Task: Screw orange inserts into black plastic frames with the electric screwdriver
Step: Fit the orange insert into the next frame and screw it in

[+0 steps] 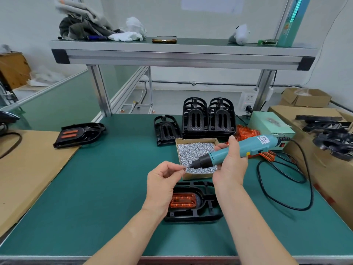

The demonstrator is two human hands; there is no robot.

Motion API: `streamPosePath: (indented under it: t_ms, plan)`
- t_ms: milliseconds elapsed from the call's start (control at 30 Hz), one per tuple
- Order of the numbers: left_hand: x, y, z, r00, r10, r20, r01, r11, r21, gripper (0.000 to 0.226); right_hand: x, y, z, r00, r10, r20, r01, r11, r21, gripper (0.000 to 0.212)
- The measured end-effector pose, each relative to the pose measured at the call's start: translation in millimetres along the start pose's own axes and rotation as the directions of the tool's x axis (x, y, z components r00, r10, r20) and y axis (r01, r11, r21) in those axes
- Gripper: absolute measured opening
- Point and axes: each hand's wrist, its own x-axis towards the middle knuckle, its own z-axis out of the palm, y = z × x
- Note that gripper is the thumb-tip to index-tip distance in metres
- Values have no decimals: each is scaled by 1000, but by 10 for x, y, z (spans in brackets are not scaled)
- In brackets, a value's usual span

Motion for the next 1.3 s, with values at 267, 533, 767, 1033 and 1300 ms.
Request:
streamPosePath:
  t_ms: [267,533,767,1033,1300]
  plan:
    - [-60,-74,-49,994,54,99,-65,992,110,50,-29,-22,36,995,-102,16,103,993,-54,23]
    - [-140,-92,-134,961,99,258,-204,884,421,66,-114,-48,25,956,-261,132,275,956,-101,17]
    - [-203,-64,-322,954,130,269,-269,765,585,46,-120,-67,-84,907,-350,236,393,904,-170,21]
    - [-292,-276,-419,901,166,401,-412,620,668,30,-123,94,-190,870,-387,307,469,841,-270,19]
    - [-280,-337,-423,902,141,409,-404,613,679,42,-112,171,-209,848,-408,340,507,810,-294,16]
